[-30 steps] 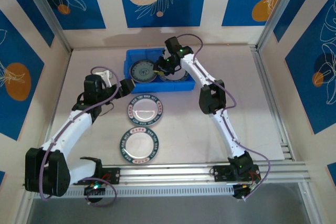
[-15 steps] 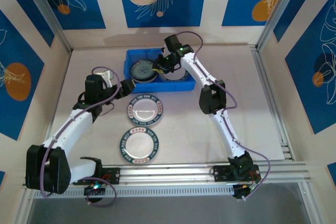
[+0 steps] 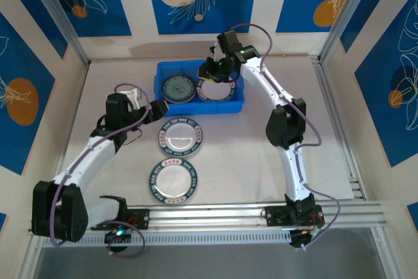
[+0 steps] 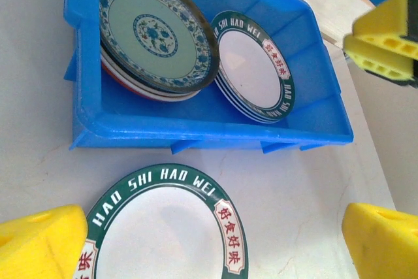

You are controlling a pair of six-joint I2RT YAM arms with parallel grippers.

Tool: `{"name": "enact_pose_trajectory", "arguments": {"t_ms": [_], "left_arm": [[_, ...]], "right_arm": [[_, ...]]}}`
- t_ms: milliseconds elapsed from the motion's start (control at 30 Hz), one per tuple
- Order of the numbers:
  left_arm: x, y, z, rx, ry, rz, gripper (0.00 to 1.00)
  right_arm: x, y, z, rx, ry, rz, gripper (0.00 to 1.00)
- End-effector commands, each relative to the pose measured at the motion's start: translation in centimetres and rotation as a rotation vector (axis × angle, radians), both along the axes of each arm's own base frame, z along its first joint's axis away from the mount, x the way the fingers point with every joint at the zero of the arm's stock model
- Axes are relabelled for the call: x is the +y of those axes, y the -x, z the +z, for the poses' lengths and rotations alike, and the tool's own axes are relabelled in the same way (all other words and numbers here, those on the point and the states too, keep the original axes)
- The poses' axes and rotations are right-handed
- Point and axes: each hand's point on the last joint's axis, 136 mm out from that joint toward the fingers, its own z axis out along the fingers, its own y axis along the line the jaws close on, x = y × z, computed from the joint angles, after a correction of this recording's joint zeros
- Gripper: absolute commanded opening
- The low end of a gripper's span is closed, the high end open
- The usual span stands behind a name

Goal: Place the plates into the plastic bin on the countertop

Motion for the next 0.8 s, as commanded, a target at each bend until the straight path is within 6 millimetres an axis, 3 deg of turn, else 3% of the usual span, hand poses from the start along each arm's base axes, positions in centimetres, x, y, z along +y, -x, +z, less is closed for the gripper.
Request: {"name": "enact_pose_trajectory", "arguments": {"t_ms": [0, 67, 167, 367, 567, 767], "left_arm": [[0.8, 1.3, -0.1, 0.004, -0.042, 0.0, 1.0], [1.1, 1.8, -0.2, 0.012, -0.057, 0.004, 1.0], [1.5, 2.3, -1.1, 0.051, -0.077, 0.015, 1.0], [1.7, 2.6, -3.1, 0.109, -0.084, 0.03, 1.0], [1.6, 2.6, -4.9, 0.151, -0.066, 0.038, 0.97], [1.7, 2.6, -7.4, 0.213, -0.081, 0.046, 0.89]], "right_arm": [[0.3, 3.2, 2.7, -0.099, 0.001, 0.053, 0.31], [0.2, 5.8, 3.5, -0.134, -0.015, 0.072, 0.3], [-0.1, 9.5, 3.1, -0.164, -0.023, 0.09, 0.3], [-0.5, 15.1, 0.2, -0.122, -0.066, 0.103, 0.37], [-1.0, 18.0, -4.8, -0.003, -0.063, 0.086, 0.38], [-1.4, 19.6, -8.7, 0.098, -0.047, 0.08, 0.31]]}}
